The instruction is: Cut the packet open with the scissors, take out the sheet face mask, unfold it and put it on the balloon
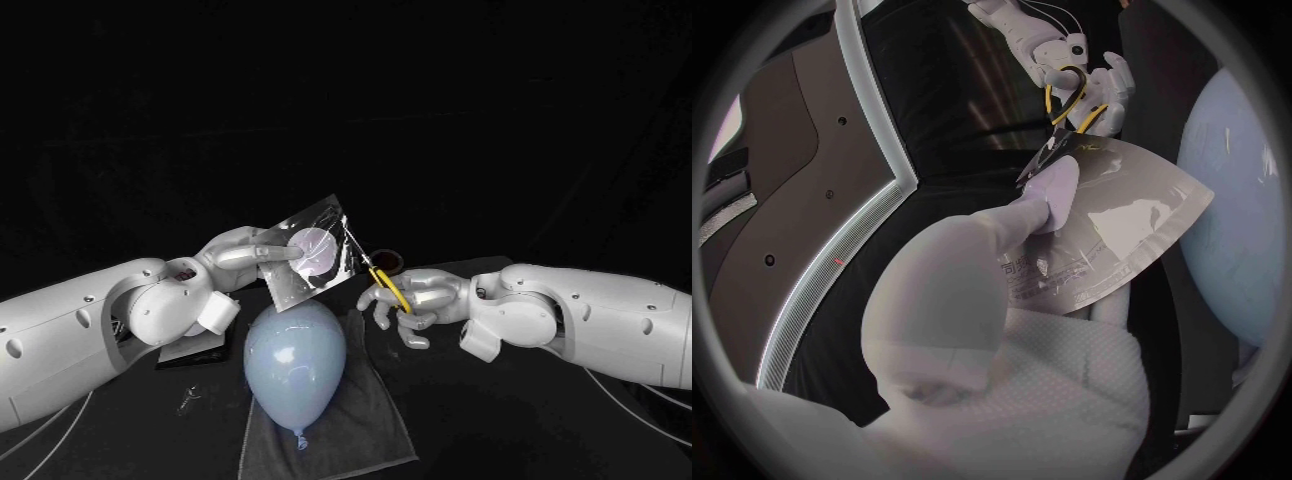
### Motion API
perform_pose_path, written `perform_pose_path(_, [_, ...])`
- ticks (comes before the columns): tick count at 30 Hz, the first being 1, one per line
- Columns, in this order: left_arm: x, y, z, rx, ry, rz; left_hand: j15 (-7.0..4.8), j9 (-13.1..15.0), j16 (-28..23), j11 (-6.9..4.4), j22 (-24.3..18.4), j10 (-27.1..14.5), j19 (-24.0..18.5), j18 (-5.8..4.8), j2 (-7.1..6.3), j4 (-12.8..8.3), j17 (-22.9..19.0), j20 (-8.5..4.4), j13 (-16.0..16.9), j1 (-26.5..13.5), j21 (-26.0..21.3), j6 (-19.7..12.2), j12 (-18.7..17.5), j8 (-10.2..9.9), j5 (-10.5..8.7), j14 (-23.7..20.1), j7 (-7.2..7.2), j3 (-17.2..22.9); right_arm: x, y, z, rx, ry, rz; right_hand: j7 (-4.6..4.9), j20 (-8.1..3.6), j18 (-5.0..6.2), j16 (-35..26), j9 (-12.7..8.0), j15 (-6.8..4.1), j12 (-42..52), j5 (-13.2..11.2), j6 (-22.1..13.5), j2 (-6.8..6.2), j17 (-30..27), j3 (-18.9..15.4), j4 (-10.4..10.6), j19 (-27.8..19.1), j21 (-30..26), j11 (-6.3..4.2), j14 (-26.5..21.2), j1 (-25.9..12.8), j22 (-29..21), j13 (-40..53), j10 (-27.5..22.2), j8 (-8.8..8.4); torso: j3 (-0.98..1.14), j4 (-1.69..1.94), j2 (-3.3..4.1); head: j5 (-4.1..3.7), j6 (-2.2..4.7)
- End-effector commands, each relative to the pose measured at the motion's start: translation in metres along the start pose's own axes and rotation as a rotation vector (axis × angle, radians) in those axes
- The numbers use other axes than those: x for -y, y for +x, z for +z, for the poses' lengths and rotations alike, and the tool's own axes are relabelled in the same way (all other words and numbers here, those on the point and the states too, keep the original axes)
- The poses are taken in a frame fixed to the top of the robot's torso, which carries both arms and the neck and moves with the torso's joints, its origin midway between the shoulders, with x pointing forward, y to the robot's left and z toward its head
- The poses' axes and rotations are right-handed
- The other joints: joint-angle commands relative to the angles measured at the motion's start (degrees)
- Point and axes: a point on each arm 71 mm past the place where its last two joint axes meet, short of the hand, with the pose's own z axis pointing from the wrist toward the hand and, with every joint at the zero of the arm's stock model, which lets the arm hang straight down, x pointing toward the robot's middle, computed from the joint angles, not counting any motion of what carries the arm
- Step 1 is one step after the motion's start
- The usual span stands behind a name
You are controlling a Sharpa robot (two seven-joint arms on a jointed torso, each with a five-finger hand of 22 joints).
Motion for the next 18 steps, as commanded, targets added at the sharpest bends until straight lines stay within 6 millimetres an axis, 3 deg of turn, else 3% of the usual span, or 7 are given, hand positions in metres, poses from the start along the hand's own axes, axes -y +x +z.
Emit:
perform_pose_path(1, [-0.0004,0.0014,-0.0003,-0.024,-0.003,0.009,-0.26,11.99,-0.22,-0.05,0.03,0.39,0.49,0.66,0.57,-0.35,0.10,0.07,0.04,-0.10,0.19,-0.05,0.20,0.17,0.11,0.20,0.45,0.10,-0.0038,-0.0011,-0.0008,-0.011,-0.003,-0.013,7.07,0.35,0.51,-0.34,0.54,0.49,-2.07,-0.33,-6.98,-1.45,-0.70,0.13,0.89,-0.31,-0.28,0.53,-0.50,0.12,-0.21,-1.87,-1.84,-0.40,0.00,-0.03,0.01,-0.03,-0.10])
perform_pose_path(3, [-0.0004,0.0013,-0.0003,-0.024,-0.003,0.009,-0.26,11.99,-0.22,-0.05,0.03,0.39,0.49,0.66,0.57,-0.35,0.10,0.07,0.04,-0.10,0.19,-0.05,0.20,0.17,0.11,0.20,0.45,0.10,-0.0041,-0.0010,-0.0008,-0.017,0.004,-0.019,8.12,0.95,0.47,-0.23,0.88,1.21,-6.27,-0.29,-8.51,-3.17,-1.04,2.01,2.16,-0.32,-0.20,1.46,-0.56,0.02,-0.41,-5.23,-5.27,-0.76,-0.01,-0.05,0.00,0.01,-0.09])
perform_pose_path(5, [-0.0005,0.0011,-0.0003,-0.024,-0.003,0.009,-0.26,11.99,-0.22,-0.05,0.03,0.39,0.49,0.66,0.57,-0.35,0.10,0.07,0.04,-0.10,0.19,-0.05,0.20,0.17,0.11,0.20,0.45,0.10,-0.0039,-0.0010,-0.0010,-0.023,0.015,-0.025,9.38,2.00,0.45,-0.26,1.31,2.43,-10.84,-0.20,-10.31,-6.00,-1.91,6.18,3.26,-0.40,-0.20,2.78,-0.80,-0.85,-0.81,-9.59,-7.92,-0.89,-0.04,-0.05,0.01,0.03,-0.15])
perform_pose_path(8, [-0.0005,0.0007,-0.0004,-0.024,-0.003,0.009,-0.26,11.99,-0.22,-0.05,0.03,0.39,0.49,0.66,0.57,-0.35,0.10,0.07,0.04,-0.10,0.19,-0.05,0.20,0.17,0.11,0.20,0.45,0.10,-0.0031,-0.0008,-0.0011,-0.033,0.031,-0.033,9.69,2.33,0.55,-0.11,1.50,2.51,-11.75,-0.21,-10.82,-7.62,-2.13,8.43,3.12,-0.36,0.09,3.24,-0.83,-1.73,-0.82,-11.28,-7.47,-0.78,-0.03,-0.06,0.01,0.02,-0.17])
perform_pose_path(10, [-0.0006,0.0005,-0.0004,-0.023,-0.003,0.010,-0.26,11.99,-0.22,-0.05,0.03,0.39,0.49,0.66,0.57,-0.35,0.10,0.07,0.04,-0.10,0.19,-0.05,0.20,0.17,0.11,0.20,0.45,0.10,-0.0026,-0.0006,-0.0011,-0.038,0.040,-0.037,10.05,2.62,0.54,0.30,1.81,2.87,-12.55,-0.34,-11.21,-9.41,-2.22,11.87,3.12,-0.14,0.92,3.33,-0.70,-3.07,-0.62,-13.62,-6.51,-0.46,-0.04,-0.07,0.02,0.00,-0.21])
perform_pose_path(18, [-0.0006,0.0004,-0.0001,-0.023,-0.002,0.009,-0.26,11.99,-0.22,-0.05,0.03,0.39,0.49,0.66,0.57,-0.35,0.10,0.07,0.04,-0.10,0.19,-0.05,0.20,0.17,0.11,0.20,0.45,0.10,-0.0013,-0.0015,-0.0015,-0.036,0.058,-0.047,10.03,2.63,0.26,1.02,2.04,2.79,-12.74,-0.29,-11.18,-10.23,-1.37,13.24,3.16,0.69,2.77,3.33,-0.13,-3.80,0.51,-14.93,-5.95,-0.10,-0.01,0.02,0.00,-0.03,-0.20])
